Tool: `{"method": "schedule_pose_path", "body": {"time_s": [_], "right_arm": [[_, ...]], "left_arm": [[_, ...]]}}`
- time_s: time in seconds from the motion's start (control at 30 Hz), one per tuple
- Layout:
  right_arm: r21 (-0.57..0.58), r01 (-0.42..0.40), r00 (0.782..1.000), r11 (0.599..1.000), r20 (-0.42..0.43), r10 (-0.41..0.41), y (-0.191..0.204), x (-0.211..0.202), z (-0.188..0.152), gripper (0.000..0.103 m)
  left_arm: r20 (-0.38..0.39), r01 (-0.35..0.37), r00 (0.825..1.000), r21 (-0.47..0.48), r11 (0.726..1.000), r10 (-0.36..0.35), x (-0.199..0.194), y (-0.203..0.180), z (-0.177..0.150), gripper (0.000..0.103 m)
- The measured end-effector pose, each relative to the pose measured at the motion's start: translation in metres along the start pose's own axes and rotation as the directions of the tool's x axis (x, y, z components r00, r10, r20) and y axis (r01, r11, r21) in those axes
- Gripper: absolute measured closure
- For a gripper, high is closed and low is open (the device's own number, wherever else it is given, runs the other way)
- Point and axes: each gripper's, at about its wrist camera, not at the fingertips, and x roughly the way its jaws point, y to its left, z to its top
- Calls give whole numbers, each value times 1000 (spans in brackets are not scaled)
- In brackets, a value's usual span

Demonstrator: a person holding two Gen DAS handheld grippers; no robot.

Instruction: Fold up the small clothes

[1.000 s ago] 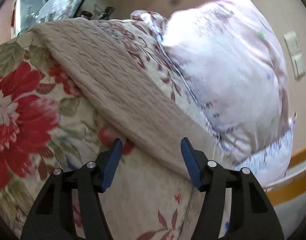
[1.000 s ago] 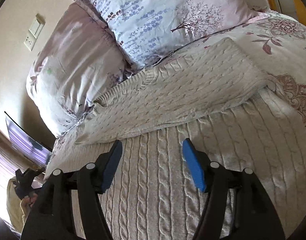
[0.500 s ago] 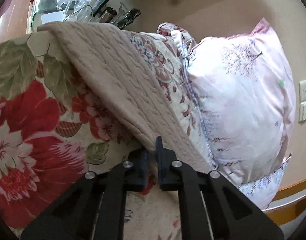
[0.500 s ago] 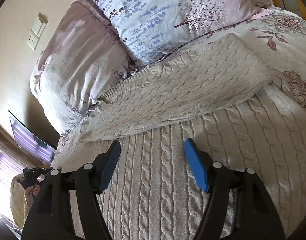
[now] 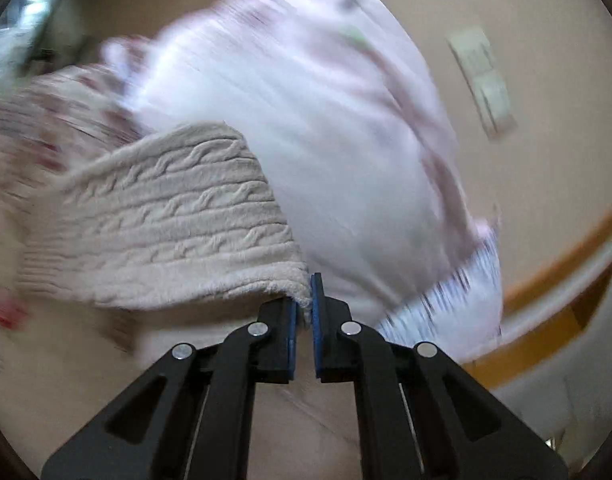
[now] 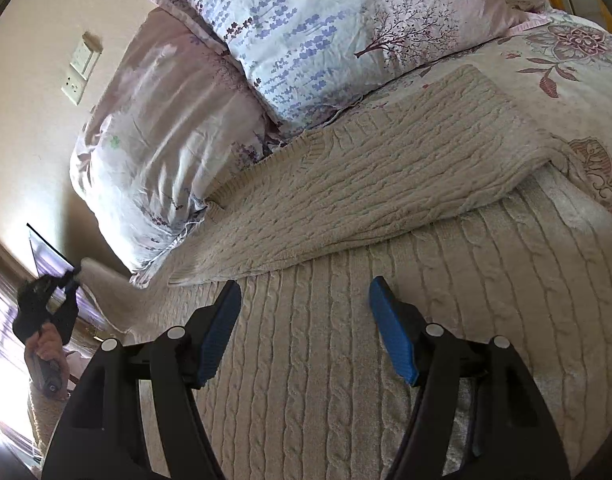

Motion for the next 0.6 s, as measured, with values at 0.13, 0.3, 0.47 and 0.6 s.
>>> {"method": "schedule_pose_path", "body": {"time_s": [0.13,0.3,0.47,0.6], "right_arm": [[5,2,1000,1000,6,-2,0,-1,0,35],[-22,49,999,999,-23,-49,6,-1,0,35],[-175,90,994,980,-48,-100,36,-18,8,35],[-408,68,994,910,-47,-95,90,-21,21,35]], "left_arm": [[-145,67,988,71,995,-57,63,-39,-48,97],[-345,60,939,157,986,-2,132,-59,-122,97],[-444,48,895,166,985,31,138,-46,-143,68],[-365,27,930,161,987,34,93,-24,-121,60]]}}
